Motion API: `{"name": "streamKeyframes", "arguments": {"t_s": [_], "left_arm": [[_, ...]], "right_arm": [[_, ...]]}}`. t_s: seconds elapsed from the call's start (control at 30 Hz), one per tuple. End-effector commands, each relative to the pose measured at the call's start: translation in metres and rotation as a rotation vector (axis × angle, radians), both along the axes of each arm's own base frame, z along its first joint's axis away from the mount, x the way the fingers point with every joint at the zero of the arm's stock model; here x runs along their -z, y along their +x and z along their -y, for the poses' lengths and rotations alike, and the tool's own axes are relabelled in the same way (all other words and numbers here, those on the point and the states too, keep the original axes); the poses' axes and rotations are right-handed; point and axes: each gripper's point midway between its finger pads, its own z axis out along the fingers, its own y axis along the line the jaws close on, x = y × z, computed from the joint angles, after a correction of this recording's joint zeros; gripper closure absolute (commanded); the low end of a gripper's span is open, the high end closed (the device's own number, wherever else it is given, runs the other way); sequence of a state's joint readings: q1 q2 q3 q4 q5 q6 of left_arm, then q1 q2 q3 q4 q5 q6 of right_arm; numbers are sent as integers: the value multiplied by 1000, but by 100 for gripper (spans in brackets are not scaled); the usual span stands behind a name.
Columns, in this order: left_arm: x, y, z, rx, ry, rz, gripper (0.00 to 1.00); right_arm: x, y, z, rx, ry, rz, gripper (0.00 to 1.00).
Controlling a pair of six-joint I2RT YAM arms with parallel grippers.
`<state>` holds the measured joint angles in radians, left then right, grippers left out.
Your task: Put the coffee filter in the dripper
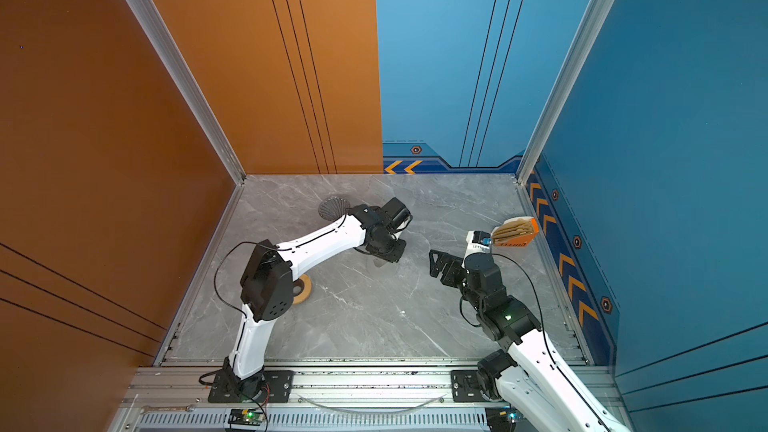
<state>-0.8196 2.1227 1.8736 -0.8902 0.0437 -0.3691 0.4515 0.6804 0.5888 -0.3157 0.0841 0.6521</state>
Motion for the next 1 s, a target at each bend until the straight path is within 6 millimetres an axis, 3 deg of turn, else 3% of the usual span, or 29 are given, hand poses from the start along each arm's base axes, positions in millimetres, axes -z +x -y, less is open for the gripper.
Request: {"name": "streamKeyframes", "arguments": {"t_s": [0.0,0.17,0.33,0.53,0.6,0.8,0.97], "left_arm": [[-10,-2,7,5,-23,6,75],[-28,-6,5,3,-38,39,66],[-68,-14,4,25,-82,113,51],[-126,-22,4,121,-169,217,18],[-137,-26,4,183,-182,245,0],[-156,-44,6,354,-262,294,2],[-171,-51,-3,370,-414,307,2]], "right_arm": [[11,-3,8,31,-21,-23,0],[13,-4,7,19,-16,-34,0],[12,-7,10,20,-26,-53,0],[11,-6,20,63,0,-87,0],[9,-6,30,109,-5,-98,0],[12,3,70,257,13,-188,0],[8,23,107,351,50,-234,6]]}}
